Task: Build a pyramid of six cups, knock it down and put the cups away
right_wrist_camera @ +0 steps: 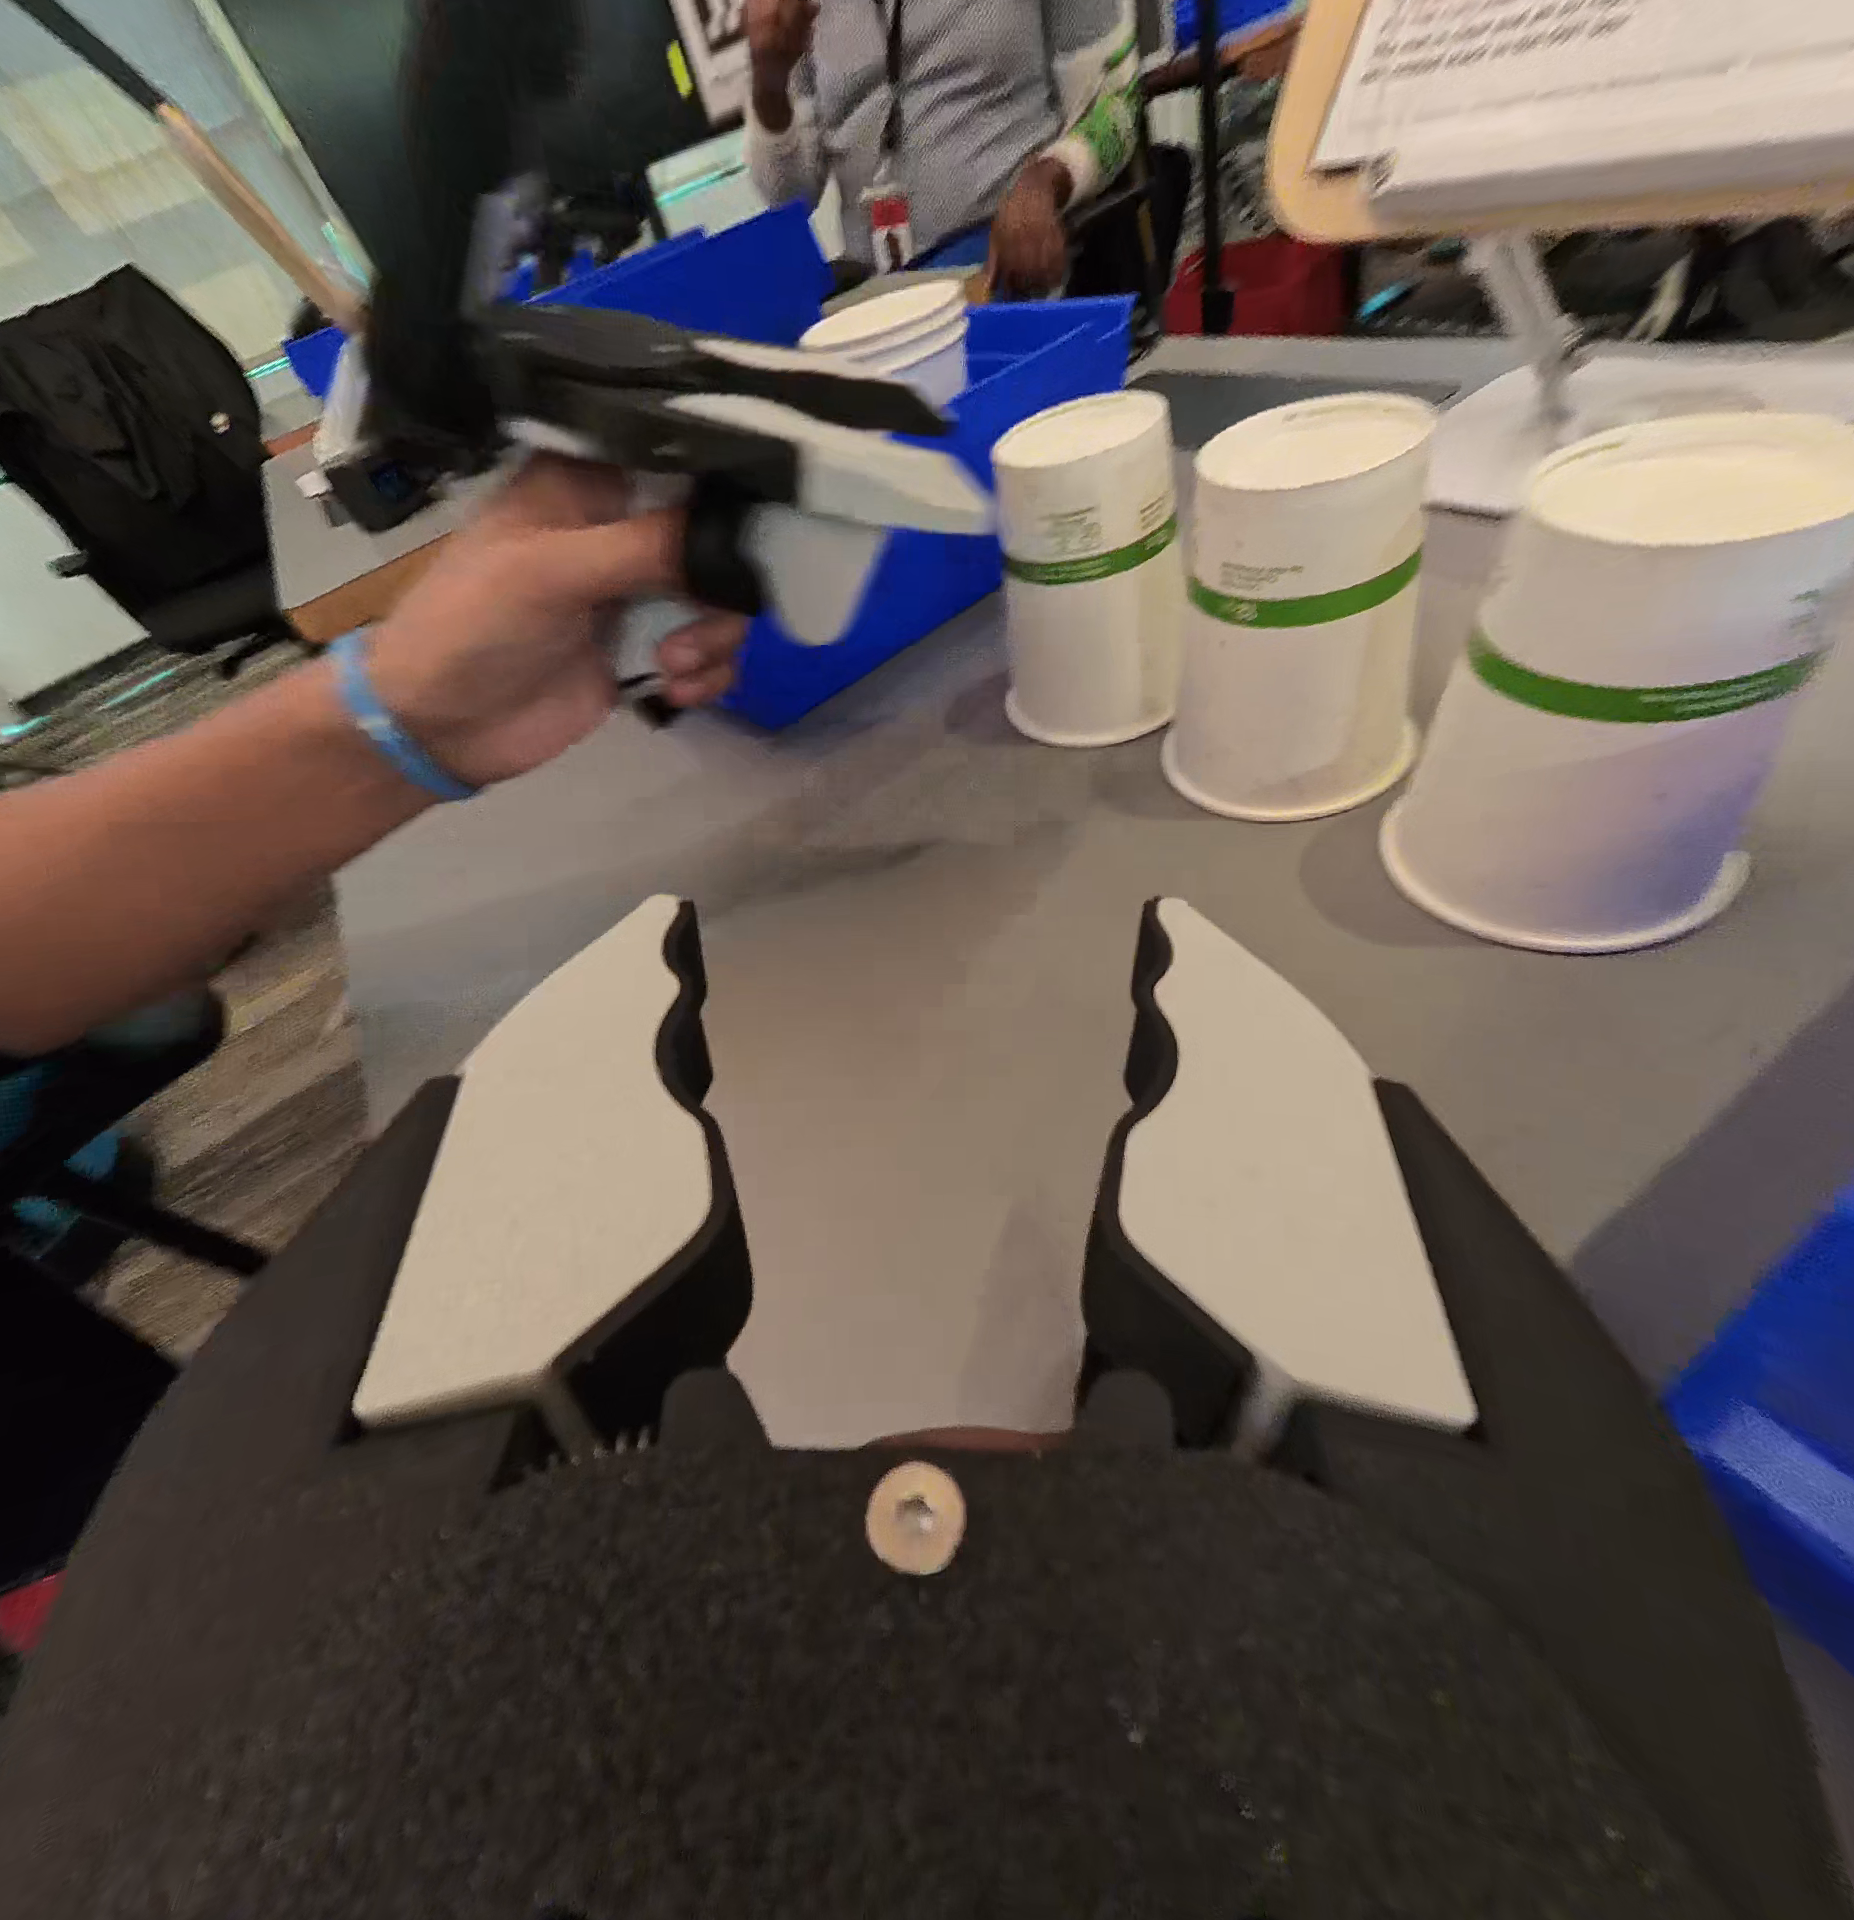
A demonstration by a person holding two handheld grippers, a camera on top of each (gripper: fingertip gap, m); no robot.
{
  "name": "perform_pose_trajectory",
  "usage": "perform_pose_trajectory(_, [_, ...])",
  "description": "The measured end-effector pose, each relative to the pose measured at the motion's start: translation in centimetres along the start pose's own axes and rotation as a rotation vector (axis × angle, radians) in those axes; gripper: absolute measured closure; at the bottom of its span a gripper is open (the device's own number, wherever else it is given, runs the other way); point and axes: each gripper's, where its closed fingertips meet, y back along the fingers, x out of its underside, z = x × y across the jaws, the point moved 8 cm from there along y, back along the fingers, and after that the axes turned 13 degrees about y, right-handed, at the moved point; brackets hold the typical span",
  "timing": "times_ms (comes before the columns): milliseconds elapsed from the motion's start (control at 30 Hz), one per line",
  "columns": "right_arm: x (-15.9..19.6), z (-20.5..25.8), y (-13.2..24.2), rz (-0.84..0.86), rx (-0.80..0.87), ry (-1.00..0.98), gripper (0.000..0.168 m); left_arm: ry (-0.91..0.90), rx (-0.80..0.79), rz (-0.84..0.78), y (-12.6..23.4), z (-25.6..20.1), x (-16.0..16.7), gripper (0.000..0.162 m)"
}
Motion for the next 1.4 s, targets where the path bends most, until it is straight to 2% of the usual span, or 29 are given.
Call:
perform_pose_trajectory(100, [0.4,-0.5,1.3,-0.056,0.126,0.054,0.091,-0.051,0.05,-0.061,5.3,-1.9,1.0,0.069])
perform_pose_trajectory(200, [0.7,-0.8,1.9,-0.075,0.189,0.075,0.092,-0.065,0.064,-0.093,9.0,-2.8,3.9,0.07])
perform_pose_trajectory(367, [1.3,-0.6,1.3,-0.036,0.179,0.096,0.091,0.033,0.098,-0.091,11.7,-3.3,8.9,0.073])
perform_pose_trajectory(467, [1.7,-0.5,0.9,-0.018,0.164,0.096,0.092,0.081,0.126,-0.073,12.4,-3.4,9.8,0.074])
perform_pose_trajectory(533, [1.8,-0.5,0.8,-0.01,0.153,0.098,0.093,0.058,0.155,-0.073,13.1,-3.4,9.0,0.077])
perform_pose_trajectory(633, [1.9,-0.5,0.8,-0.003,0.148,0.101,0.093,-0.109,0.204,0.001,14.6,-1.7,5.4,0.103])
perform_pose_trajectory(700, [1.9,-0.6,0.8,-0.009,0.132,0.08,0.094,-0.222,0.144,0.028,15.0,1.6,1.5,0.117])
perform_pose_trajectory(733, [1.9,-0.5,0.7,-0.012,0.119,0.068,0.094,-0.263,0.125,0.044,14.9,3.5,-0.5,0.119])
perform_pose_trajectory(833, [1.9,-0.5,0.6,-0.009,0.101,0.061,0.096,-0.43,0.063,0.258,12.7,9.9,-5.2,0.125])
perform_pose_trajectory(900, [1.9,-0.4,0.5,-0.004,0.101,0.07,0.096,-0.544,0.015,0.383,10.4,13.7,-7.0,0.129])
perform_pose_trajectory(1000, [1.9,-0.4,0.4,0.004,0.098,0.074,0.097,-0.589,0.005,0.579,7.0,17.9,-8.3,0.131])
perform_pose_trajectory(1067, [2.0,-0.4,0.3,0.008,0.096,0.068,0.097,-0.583,0.006,0.649,5.2,19.6,-8.9,0.131])
perform_pose_trajectory(1200, [2.2,-0.4,0.3,0.009,0.091,0.052,0.097,-0.594,0.05,0.726,3.0,20.9,-8.9,0.138])
perform_pose_trajectory(1300, [2.2,-0.4,0.3,0.009,0.089,0.048,0.097,-0.572,0.105,0.746,2.4,20.8,-8.7,0.157])
perform_pose_trajectory(1400, [2.2,-0.4,0.4,0.004,0.085,0.04,0.098,-0.559,0.104,0.749,2.1,20.8,-8.9,0.158])
